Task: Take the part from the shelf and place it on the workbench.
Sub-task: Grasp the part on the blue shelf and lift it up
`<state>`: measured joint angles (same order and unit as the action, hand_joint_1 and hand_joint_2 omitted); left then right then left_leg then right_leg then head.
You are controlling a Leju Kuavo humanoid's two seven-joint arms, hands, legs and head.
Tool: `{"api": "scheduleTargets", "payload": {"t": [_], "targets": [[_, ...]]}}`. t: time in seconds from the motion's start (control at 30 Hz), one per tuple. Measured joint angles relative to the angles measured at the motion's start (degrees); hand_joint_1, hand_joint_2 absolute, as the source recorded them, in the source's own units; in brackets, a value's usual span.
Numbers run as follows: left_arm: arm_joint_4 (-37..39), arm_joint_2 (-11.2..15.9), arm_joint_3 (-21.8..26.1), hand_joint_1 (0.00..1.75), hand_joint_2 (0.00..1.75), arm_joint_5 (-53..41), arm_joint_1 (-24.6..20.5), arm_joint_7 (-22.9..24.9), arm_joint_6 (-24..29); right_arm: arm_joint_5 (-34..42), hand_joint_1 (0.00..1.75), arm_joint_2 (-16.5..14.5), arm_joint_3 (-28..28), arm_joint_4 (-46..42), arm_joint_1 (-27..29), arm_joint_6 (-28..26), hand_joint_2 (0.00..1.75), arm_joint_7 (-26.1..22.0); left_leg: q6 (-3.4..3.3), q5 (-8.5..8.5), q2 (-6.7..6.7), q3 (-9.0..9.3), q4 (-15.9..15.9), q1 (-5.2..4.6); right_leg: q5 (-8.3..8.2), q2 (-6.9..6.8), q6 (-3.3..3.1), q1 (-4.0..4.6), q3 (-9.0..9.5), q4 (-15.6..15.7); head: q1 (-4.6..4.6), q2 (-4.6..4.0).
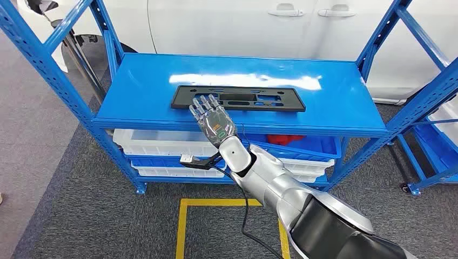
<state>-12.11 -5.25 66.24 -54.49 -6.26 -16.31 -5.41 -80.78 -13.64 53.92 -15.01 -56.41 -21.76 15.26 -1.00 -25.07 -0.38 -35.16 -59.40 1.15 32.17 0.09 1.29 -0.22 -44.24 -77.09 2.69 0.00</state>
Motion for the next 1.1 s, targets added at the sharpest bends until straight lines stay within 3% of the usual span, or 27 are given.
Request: {"api": "scheduleTargets", "payload": {"t": [0.07, 0.13, 0.17, 0.23, 0.3, 0.37, 0.47, 0.5, 0.53, 0.57, 0.63, 0.7, 0.8, 0.87, 0.97, 1.0, 1.03, 1.07, 1.1], "targets": [[0.0, 0.0, 0.0, 0.0, 0.0, 0.0, 0.0, 0.0, 0.0, 0.1, 0.0, 0.0, 0.0, 0.0, 0.0, 0.0, 1.75, 0.0, 0.01, -0.1, -0.06, 0.2, 0.0, -0.1, -2.43, 0.01, -0.41, 0.1, 1.7, 3.8, 0.01, -0.01], [0.0, 0.0, 0.1, 0.0, 0.0, 0.0, 0.0, 0.0, 0.0, 0.2, 0.0, 0.0, -0.3, 0.1, -0.1, 0.0, 1.75, 0.0, 0.13, -0.34, -0.13, 0.5, 0.0, -0.3, -6.56, 0.02, -1.45, 0.53, 5.39, 11.9, 0.01, -0.01], [0.1, -0.1, 0.1, 0.0, 0.0, 0.0, 0.0, -0.1, 0.0, 0.2, 0.0, 0.0, -0.5, 0.1, -0.2, 0.0, 1.75, 0.0, 0.3, -0.43, -0.13, 0.54, 0.0, -0.35, -7.68, 0.0, -1.86, 0.79, 6.84, 15.1, 0.01, -0.01], [0.1, -0.1, 0.1, 0.0, 0.0, 0.0, 0.0, -0.2, 0.0, 0.0, 0.0, 0.0, -0.9, 0.1, -0.3, -0.1, 1.75, 0.1, 0.85, -0.51, -0.1, 0.55, 0.2, -0.34, -7.84, 0.04, -2.25, 1.17, 7.91, 17.8, 0.01, -0.02], [0.1, -0.1, 0.1, 0.0, 0.0, 0.0, 0.0, -0.4, 0.0, -0.4, 0.0, 0.0, -1.2, 0.2, -0.2, -0.1, 1.75, 0.1, 1.45, -0.63, -0.01, 0.83, 0.4, -0.33, -7.94, 0.14, -2.45, 0.92, 8.4, 18.6, 0.01, -0.01], [0.1, 0.0, 0.1, 0.0, 0.0, -0.1, -0.1, -0.6, -0.1, -0.6, 0.0, -0.1, -1.6, 0.2, -0.4, -0.2, 1.75, 0.3, 1.91, -1.93, 0.06, 0.17, -1.7, -0.35, -8.02, 0.08, -2.85, 0.47, 9.31, 19.5, 0.02, 0.0], [0.2, 0.0, 0.1, 0.0, 0.0, -0.1, 0.0, -0.7, -0.1, -0.8, 0.0, -0.2, -2.1, 0.2, -0.3, -0.3, 1.75, 0.4, 2.56, -6.02, 0.08, -5.23, -12.1, -0.06, -7.6, -0.01, -3.31, 0.43, 10.08, 19.7, 0.02, -0.01], [0.2, 0.0, 0.1, 0.0, 0.0, -0.1, 0.1, -0.7, -0.1, -0.9, 0.0, -0.2, -2.3, 0.2, -0.1, -0.3, 1.75, 0.4, 2.76, -6.43, 0.08, -6.84, -14.6, 0.01, -7.42, 0.0, -3.33, 0.46, 10.24, 19.6, 0.02, -0.01], [0.2, 0.1, 0.1, 0.0, 0.0, -0.1, 0.1, -0.7, -0.1, -1.0, 0.0, -0.2, -2.4, 0.2, 0.0, -0.3, 1.75, 0.4, 2.89, -5.67, 0.09, -7.39, -14.9, 0.06, -7.23, 0.03, -3.27, 0.45, 10.41, 19.5, 0.02, -0.02], [0.2, 0.1, 0.1, 0.0, 0.0, 0.0, 0.2, -0.7, -0.1, -1.0, 0.0, -0.2, -2.5, 0.2, 0.0, -0.3, 1.75, 0.4, 2.95, -3.93, 0.11, -6.82, -13.0, 0.12, -7.02, 0.06, -3.16, 0.42, 10.64, 19.4, 0.02, -0.01], [0.2, 0.1, 0.1, 0.0, 0.0, 0.0, 0.1, -0.7, -0.1, -1.1, 0.0, -0.2, -2.8, 0.2, 0.0, -0.3, 1.75, 0.5, 2.88, 0.21, 0.22, -3.43, -5.4, 0.14, -6.31, 0.11, -2.73, 0.46, 11.1, 19.0, 0.02, -0.01], [0.2, 0.1, 0.1, 0.0, 0.0, 0.0, 0.1, -0.7, -0.1, -1.1, 0.0, -0.3, -3.1, 0.2, 0.0, -0.3, 1.75, 0.5, 2.34, 1.75, 0.2, -1.1, -0.4, -0.02, -5.76, 0.16, -2.2, 0.67, 11.12, 18.4, 0.02, 0.0], [0.2, 0.2, 0.2, 0.0, 0.0, 0.0, 0.1, -0.7, -0.1, -1.1, 0.0, -0.2, -3.5, 0.2, 0.0, -0.3, 1.75, 0.5, 1.31, 1.39, 0.06, -0.93, 0.3, -0.03, -5.45, 0.15, -1.45, 0.72, 10.98, 18.4, 0.02, -0.01], [0.2, 0.2, 0.2, 0.0, 0.0, 0.0, 0.0, -0.7, -0.1, -1.1, 0.0, -0.2, -3.8, 0.2, -0.1, -0.3, 1.75, 0.5, 0.76, 1.4, 0.05, -0.71, 0.5, 0.16, -3.99, 0.13, -0.77, 0.57, 10.21, 16.3, 0.02, -0.01], [0.2, 0.2, 0.2, 0.0, 0.0, 0.0, 0.0, -0.7, -0.1, -1.1, 0.0, -0.2, -4.0, 0.2, 0.1, -0.4, 1.75, 0.5, 0.29, 1.26, 0.1, -0.6, 0.6, 0.22, 0.67, 0.11, -0.04, 0.12, 5.02, 6.0, 0.02, -0.01], [0.2, 0.3, 0.2, 0.0, 0.0, 0.0, 0.0, -0.7, -0.1, -1.1, 0.0, -0.1, -4.1, 0.2, 0.3, -0.4, 1.75, 0.5, 0.26, 1.21, 0.11, -0.57, 0.6, 0.21, 1.32, 0.1, 0.06, -0.01, 3.41, 3.2, 0.02, -0.01], [0.2, 0.3, 0.2, 0.0, 0.0, 0.0, 0.0, -0.7, -0.1, -1.1, 0.0, -0.1, -4.1, 0.2, 0.4, -0.4, 1.75, 0.5, 0.25, 1.15, 0.09, -0.52, 0.6, 0.22, 0.93, 0.09, 0.1, -0.11, 2.68, 2.3, 0.02, -0.01], [0.2, 0.3, 0.2, 0.0, 0.0, 0.0, 0.0, -0.7, -0.1, -1.1, 0.0, -0.1, -4.1, 0.2, 0.5, -0.4, 1.75, 0.5, 0.3, 1.09, 0.06, -0.4, 0.6, 0.23, -0.6, 0.08, 0.04, -0.18, 3.11, 3.8, 0.02, -0.01], [0.2, 0.3, 0.2, 0.0, 0.0, 0.0, 0.0, -0.7, -0.1, -1.1, 0.0, 0.0, -4.1, 0.2, 0.5, -0.4, 1.75, 0.5, 0.4, 1.0, 0.02, -0.22, 0.6, 0.24, -2.8, 0.08, -0.12, -0.2, 4.55, 7.2, 0.02, -0.01]]}}
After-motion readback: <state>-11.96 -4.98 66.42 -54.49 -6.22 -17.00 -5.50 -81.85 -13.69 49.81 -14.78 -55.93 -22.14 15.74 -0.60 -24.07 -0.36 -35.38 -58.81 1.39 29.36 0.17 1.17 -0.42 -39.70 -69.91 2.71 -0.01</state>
